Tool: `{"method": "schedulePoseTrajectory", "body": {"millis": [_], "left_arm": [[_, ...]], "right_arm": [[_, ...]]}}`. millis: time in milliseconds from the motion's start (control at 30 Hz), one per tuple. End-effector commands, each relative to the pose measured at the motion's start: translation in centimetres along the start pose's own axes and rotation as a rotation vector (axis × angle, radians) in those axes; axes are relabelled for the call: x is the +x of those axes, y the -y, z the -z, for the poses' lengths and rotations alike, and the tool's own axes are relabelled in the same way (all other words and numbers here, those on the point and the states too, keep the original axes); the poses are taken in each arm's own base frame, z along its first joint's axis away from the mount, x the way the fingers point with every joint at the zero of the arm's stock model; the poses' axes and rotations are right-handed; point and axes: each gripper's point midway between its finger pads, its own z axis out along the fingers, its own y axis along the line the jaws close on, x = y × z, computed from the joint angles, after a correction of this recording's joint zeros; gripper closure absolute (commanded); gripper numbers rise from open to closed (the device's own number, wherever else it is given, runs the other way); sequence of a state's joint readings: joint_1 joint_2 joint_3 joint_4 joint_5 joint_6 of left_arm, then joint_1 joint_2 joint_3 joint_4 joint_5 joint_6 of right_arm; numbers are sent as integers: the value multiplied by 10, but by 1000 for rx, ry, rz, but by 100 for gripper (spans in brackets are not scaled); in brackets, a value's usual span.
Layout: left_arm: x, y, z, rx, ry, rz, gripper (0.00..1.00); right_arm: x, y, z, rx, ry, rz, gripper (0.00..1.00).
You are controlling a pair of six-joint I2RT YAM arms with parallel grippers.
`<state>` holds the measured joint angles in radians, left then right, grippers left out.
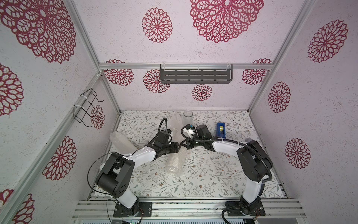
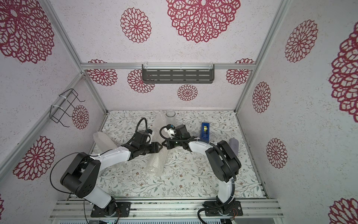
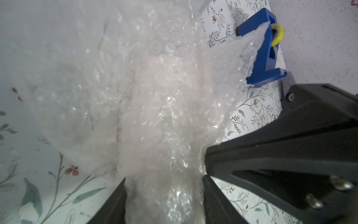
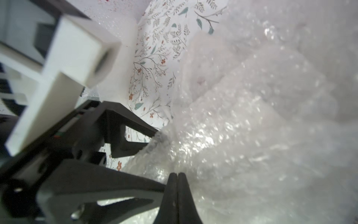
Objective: Wrap vases in bubble wrap
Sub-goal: Stick the tape on the bubble wrap.
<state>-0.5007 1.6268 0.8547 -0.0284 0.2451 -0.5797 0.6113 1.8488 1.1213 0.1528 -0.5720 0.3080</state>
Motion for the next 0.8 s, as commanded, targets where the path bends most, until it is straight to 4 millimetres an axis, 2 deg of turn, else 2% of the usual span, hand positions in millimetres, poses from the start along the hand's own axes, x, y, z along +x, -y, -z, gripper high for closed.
{"method": "schedulePoseTrajectory", "body": {"millis": [0, 133, 533, 767], "left_arm": [[46, -10, -2, -40, -155, 10, 43], [48, -11, -3, -41, -159, 9, 43], [45, -7, -2, -34, -158, 2, 44], [45, -9, -1, -39, -152, 5, 44]], "right_arm": [[-14, -13, 18, 6, 55, 21, 100], [-8, -6, 19, 38, 58, 16, 100], [-16, 6, 4, 99, 66, 20, 100], [-10, 15, 8, 205, 46, 46, 83]]}}
